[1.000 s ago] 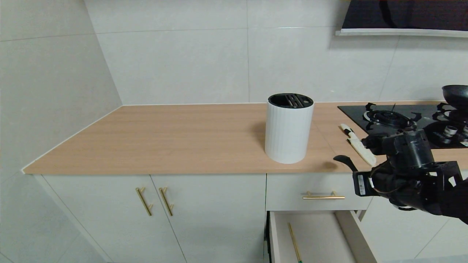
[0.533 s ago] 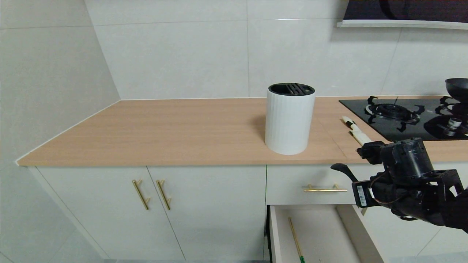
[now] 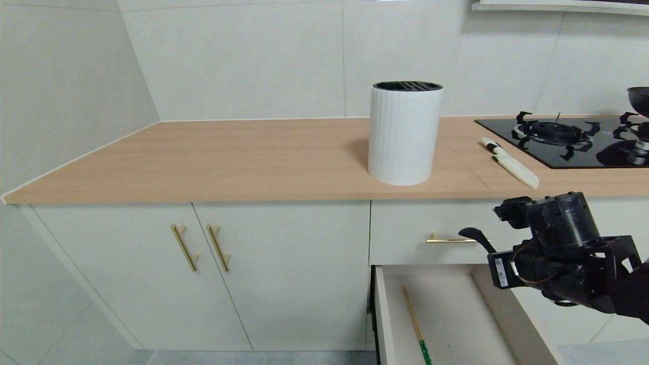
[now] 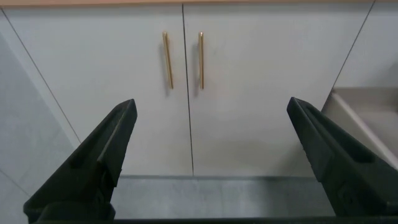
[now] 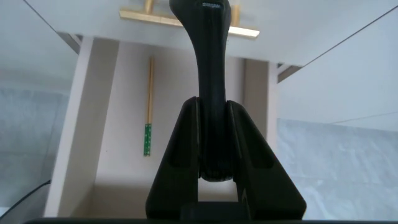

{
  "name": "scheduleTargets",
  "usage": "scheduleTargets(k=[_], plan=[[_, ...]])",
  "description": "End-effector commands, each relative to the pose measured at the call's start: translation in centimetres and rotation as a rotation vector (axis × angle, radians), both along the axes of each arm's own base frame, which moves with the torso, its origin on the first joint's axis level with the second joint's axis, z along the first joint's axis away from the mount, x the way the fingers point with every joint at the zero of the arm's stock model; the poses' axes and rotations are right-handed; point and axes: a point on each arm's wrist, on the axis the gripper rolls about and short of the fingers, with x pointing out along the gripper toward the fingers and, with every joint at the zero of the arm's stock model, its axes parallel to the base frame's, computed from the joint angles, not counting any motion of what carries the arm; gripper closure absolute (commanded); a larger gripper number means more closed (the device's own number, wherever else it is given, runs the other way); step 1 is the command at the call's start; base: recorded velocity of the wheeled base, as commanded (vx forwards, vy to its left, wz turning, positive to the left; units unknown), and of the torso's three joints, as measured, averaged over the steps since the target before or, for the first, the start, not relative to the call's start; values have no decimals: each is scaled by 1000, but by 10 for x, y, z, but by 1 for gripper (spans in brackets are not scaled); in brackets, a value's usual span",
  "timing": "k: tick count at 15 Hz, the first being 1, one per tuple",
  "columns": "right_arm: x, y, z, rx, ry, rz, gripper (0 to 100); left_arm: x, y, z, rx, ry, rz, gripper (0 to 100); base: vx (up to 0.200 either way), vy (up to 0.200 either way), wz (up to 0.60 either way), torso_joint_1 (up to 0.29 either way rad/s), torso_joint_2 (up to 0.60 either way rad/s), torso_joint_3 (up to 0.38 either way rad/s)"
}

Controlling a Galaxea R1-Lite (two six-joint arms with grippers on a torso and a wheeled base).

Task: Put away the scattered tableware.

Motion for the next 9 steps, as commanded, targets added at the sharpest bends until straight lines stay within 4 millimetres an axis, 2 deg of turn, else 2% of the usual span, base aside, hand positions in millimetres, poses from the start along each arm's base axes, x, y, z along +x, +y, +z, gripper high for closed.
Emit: scheduleTargets(k=[1, 9], plan=[[1, 0, -1, -2, 4, -1, 100, 0, 0, 0, 0, -1, 0, 0, 0, 0, 0, -183, 466, 290], [4, 1, -7, -10, 24, -1, 100, 0, 0, 0, 0, -1, 0, 0, 0, 0, 0, -154, 458, 307]])
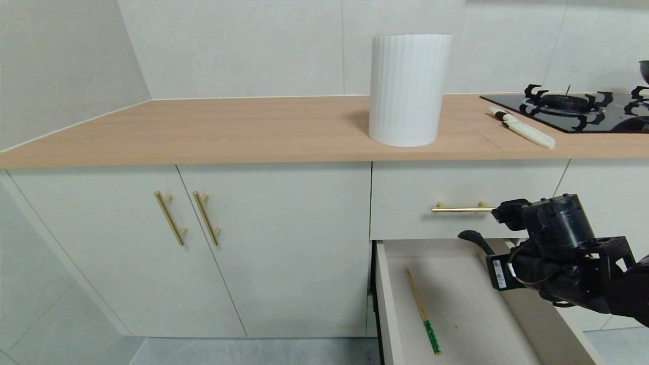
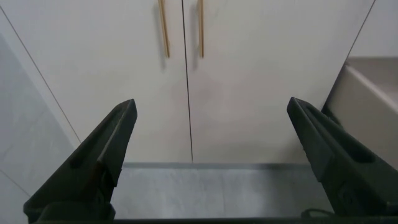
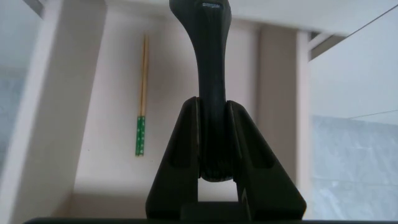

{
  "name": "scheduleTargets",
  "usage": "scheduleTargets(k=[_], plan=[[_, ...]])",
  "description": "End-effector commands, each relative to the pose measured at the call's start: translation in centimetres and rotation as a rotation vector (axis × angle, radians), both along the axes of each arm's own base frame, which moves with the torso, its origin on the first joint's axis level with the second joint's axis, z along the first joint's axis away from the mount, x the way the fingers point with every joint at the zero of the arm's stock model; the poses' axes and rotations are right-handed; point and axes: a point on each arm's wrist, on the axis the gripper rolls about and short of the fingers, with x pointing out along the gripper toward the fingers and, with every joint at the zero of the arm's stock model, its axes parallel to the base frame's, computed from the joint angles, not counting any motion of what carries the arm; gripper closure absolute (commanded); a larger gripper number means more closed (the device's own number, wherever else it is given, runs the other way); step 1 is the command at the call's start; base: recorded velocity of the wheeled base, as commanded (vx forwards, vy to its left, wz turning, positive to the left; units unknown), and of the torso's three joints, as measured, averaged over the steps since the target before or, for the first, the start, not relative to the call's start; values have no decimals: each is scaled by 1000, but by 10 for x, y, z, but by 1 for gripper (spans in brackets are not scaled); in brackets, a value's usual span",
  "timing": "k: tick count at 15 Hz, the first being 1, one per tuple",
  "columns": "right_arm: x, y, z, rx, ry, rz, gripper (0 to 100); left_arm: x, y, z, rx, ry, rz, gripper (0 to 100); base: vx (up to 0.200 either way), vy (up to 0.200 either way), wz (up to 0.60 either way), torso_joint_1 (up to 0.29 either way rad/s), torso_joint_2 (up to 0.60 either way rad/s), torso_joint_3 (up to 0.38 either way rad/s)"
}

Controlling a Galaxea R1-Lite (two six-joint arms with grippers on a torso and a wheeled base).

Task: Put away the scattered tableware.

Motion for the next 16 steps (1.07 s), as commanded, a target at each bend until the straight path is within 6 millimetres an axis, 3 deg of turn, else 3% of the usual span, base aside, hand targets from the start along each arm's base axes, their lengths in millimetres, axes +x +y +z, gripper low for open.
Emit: scheduleTargets(k=[1, 8, 12, 16], plan=[[2, 1, -4, -6, 13, 1, 100, 0, 0, 0, 0, -1, 0, 0, 0, 0, 0, -90, 354, 266], [7, 3, -16, -13, 54, 5, 100, 0, 0, 0, 0, -1, 0, 0, 0, 0, 0, -14, 57, 34], [21, 8, -51, 3, 178, 59, 100, 0, 0, 0, 0, -1, 0, 0, 0, 0, 0, 0, 0, 0], [44, 1, -89, 38, 195, 40, 100, 0, 0, 0, 0, -1, 0, 0, 0, 0, 0, 0, 0, 0]])
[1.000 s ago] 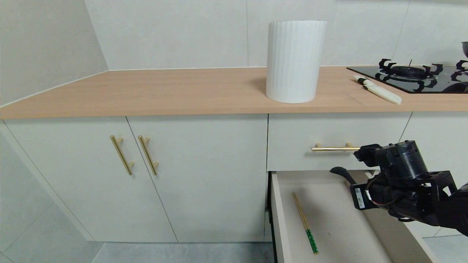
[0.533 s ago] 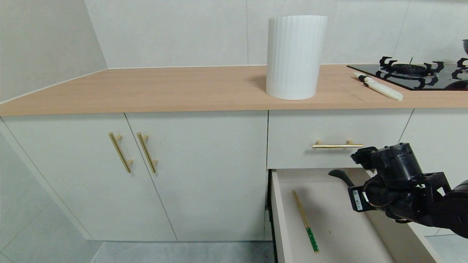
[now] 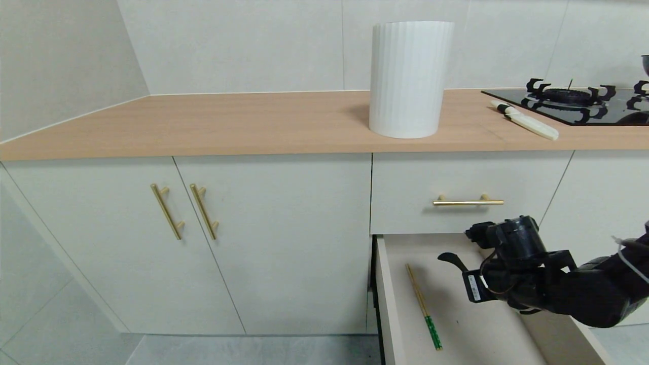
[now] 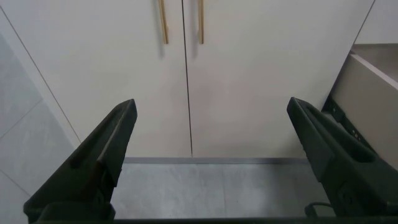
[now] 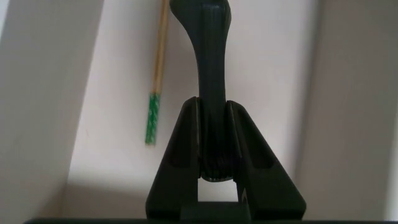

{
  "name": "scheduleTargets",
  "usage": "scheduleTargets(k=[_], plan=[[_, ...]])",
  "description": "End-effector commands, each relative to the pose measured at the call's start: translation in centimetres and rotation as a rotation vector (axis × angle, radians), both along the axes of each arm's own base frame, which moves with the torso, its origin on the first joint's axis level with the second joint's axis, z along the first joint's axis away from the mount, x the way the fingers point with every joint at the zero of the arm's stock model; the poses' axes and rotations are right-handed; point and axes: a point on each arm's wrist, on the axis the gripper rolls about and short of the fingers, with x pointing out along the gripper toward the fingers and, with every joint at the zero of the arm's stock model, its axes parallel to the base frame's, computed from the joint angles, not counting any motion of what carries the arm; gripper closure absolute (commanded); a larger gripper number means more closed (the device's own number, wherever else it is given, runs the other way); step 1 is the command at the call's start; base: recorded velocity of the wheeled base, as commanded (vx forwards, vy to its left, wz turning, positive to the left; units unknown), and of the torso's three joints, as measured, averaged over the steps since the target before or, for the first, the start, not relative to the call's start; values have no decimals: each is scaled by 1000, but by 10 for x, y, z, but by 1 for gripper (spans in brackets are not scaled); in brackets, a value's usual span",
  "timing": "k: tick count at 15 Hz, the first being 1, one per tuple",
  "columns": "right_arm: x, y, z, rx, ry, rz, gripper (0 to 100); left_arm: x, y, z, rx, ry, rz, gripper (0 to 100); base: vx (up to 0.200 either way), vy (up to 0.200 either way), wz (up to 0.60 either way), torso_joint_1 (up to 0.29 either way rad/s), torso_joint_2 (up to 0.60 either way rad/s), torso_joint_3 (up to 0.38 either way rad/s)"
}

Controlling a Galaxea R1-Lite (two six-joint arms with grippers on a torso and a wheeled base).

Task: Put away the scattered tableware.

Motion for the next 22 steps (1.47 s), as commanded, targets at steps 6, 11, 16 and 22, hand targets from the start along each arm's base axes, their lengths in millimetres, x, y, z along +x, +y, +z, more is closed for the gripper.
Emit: scheduleTargets(k=[6, 11, 16, 22], plan=[[23, 1, -75, -23, 73, -24, 100, 0, 0, 0, 0, 0, 1, 0, 0, 0, 0, 0, 0, 0], [30, -3, -101, -30, 76, -44, 100, 0, 0, 0, 0, 0, 1, 0, 0, 0, 0, 0, 0, 0], [30, -3, -104, -34, 83, -45, 100, 0, 0, 0, 0, 0, 1, 0, 0, 0, 0, 0, 0, 0], [30, -4, -104, -36, 86, -44, 100, 0, 0, 0, 0, 0, 1, 0, 0, 0, 0, 0, 0, 0]])
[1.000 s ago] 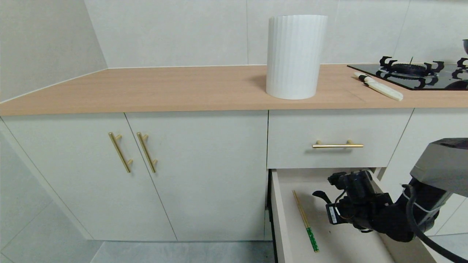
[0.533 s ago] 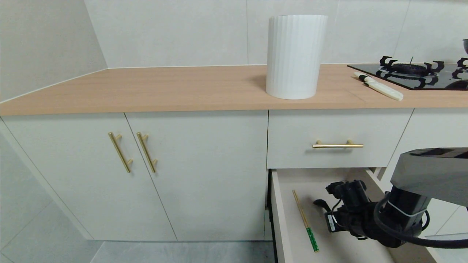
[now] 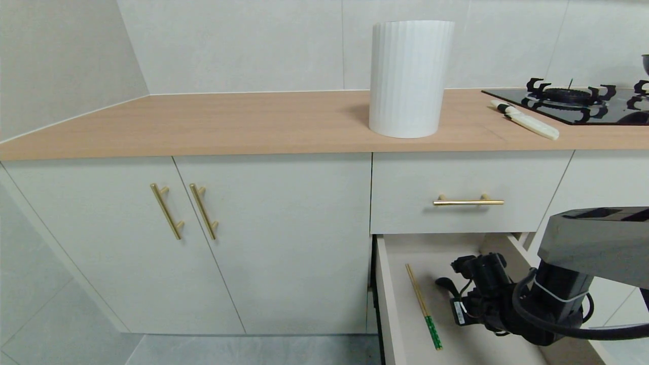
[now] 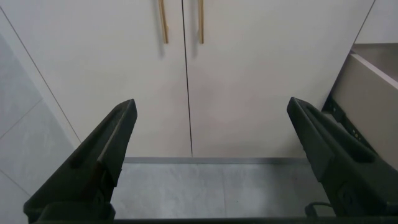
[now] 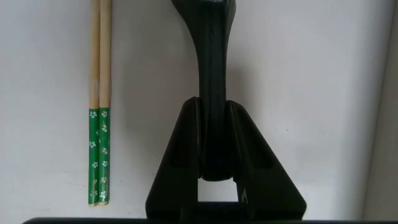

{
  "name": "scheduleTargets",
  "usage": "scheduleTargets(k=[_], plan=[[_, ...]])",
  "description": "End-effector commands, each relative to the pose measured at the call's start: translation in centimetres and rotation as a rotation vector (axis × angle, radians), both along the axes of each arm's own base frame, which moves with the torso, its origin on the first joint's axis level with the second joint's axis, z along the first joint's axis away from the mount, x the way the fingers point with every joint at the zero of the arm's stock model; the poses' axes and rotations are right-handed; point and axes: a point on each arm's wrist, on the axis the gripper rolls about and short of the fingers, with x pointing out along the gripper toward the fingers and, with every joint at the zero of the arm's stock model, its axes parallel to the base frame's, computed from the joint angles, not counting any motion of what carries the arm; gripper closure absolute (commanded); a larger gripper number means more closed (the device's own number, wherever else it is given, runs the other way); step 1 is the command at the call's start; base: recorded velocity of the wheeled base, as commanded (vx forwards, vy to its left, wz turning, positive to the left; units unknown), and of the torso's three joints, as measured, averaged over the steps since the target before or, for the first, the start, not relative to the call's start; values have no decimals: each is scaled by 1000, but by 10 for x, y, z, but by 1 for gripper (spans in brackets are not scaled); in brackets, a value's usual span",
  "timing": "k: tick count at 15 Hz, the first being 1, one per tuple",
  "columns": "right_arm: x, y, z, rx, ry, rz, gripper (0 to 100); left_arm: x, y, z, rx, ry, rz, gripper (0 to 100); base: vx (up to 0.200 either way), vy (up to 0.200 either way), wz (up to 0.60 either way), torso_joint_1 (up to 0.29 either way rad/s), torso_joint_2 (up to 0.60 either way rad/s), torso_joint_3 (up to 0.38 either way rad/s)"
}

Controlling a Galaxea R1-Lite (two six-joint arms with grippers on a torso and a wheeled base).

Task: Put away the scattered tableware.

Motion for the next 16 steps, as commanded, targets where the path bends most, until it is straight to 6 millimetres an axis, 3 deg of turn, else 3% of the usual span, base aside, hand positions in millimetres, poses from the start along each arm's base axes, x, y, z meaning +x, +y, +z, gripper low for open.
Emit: scheduleTargets(k=[1, 3, 4, 11, 16], plan=[[-1, 0, 0, -1, 2, 1, 100, 0, 0, 0, 0, 0, 0, 0, 0, 0, 0, 0, 0, 0], [-1, 0, 0, -2, 2, 2, 100, 0, 0, 0, 0, 0, 0, 0, 0, 0, 0, 0, 0, 0], [-1, 0, 0, -2, 2, 2, 0, 0, 0, 0, 0, 0, 0, 0, 0, 0, 0, 0, 0, 0], [-1, 0, 9, 6, -22, 0, 0, 0, 0, 0, 0, 0, 2, 0, 0, 0, 0, 0, 0, 0], [-10, 4, 79, 91, -213, -18, 0, 0, 0, 0, 0, 0, 2, 0, 0, 0, 0, 0, 0, 0]])
